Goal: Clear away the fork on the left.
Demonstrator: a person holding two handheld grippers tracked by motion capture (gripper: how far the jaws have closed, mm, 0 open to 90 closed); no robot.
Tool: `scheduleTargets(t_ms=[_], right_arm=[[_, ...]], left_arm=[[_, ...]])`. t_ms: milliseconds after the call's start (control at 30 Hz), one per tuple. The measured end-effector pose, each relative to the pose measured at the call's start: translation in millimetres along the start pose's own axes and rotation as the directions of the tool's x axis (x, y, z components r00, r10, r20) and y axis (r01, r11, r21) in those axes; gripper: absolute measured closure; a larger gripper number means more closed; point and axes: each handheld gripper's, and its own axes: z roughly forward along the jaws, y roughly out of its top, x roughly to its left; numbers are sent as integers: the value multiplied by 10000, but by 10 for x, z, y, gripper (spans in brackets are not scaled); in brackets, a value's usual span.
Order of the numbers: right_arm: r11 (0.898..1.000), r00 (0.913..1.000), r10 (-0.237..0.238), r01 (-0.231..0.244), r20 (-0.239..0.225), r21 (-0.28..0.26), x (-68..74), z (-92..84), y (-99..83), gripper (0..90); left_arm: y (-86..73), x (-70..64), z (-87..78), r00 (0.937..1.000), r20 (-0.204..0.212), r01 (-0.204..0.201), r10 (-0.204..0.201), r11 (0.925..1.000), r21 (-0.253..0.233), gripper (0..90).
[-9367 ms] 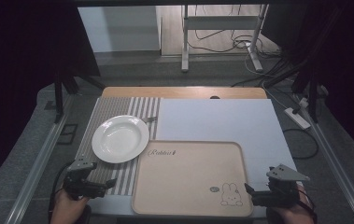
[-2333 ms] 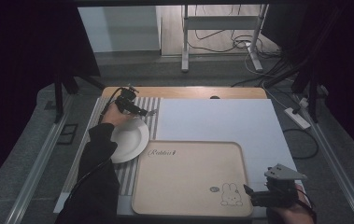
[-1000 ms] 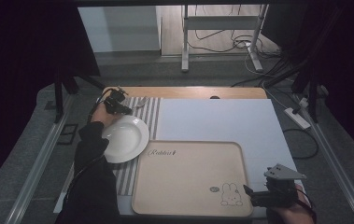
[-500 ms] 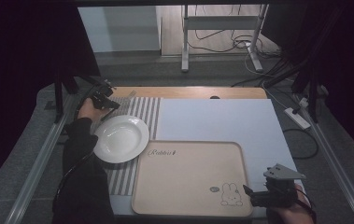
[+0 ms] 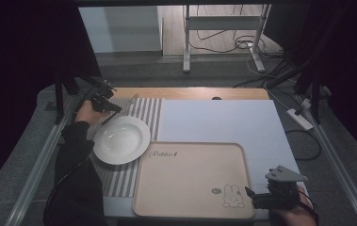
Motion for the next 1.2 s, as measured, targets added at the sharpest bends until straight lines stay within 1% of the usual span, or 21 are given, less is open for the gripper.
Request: scheduleTargets(t_ms=[33,100,133,200,267,300,400,433,500,567,800,867,933,1000,1133,1167,1200], right_arm=[[10000,10000,-17,17,5,-5,0,0,0,0],[10000,10000,-18,18,9,-1,1,1,0,0],[10000,10000,-17,17,-9,13,1,-1,1,0],[10000,10000,-36,36,-8,9,0,-1,1,0],[10000,10000,-43,43,-10,8,1,-1,1,0],[10000,10000,-42,42,-9,11,2,-2,1,0],[10000,10000,-44,44,14,7,6,-1,2,0],[10000,10000,-52,52,17,8,7,-1,2,0],[10000,10000,-54,54,38,3,8,0,2,0],[10000,10000,-55,55,35,15,7,-1,2,0],[10000,10000,-60,60,50,2,9,-1,1,0],[10000,10000,-73,73,44,21,9,-2,2,0],[10000,10000,-81,81,58,7,10,-1,1,0],[10000,9999,-84,84,55,15,11,-1,2,0],[10000,10000,-92,92,35,27,11,-1,2,0],[10000,10000,-90,90,32,29,11,-1,2,0],[10000,10000,-89,89,42,35,11,-1,2,0]], left_arm=[[-6,-21,-5,10000,77,59,-59,10000,-28,849],[-21,-61,-18,9998,216,48,-46,9999,-102,848],[-37,-100,-31,9995,298,108,-104,9999,-119,848],[-46,-123,-32,9992,376,163,-158,9998,-139,848],[-66,-168,-36,9990,437,107,-100,9998,-142,848],[-75,-193,-36,9987,472,184,-178,9997,-128,848],[-109,-258,-34,9982,586,166,-155,9997,-178,848],[-131,-302,-33,9977,682,78,-63,9997,-217,848],[-143,-326,-33,9975,706,46,-29,9997,-241,848],[-164,-369,-35,9969,790,87,-67,9997,-245,848],[-247,-554,-24,9952,964,-153,181,9994,-296,848],[-271,-609,-15,9947,1019,-130,163,9994,-321,848],[-289,-659,-10,9942,1031,-269,296,9993,-267,848],[-305,-711,-7,9937,1069,-294,325,9991,-313,848],[-328,-804,-13,9925,1039,-625,642,9979,-196,847],[-336,-830,-13,9923,1085,-575,596,9981,-229,847],[-356,-883,-17,9920,1107,-593,615,9980,-228,848]])
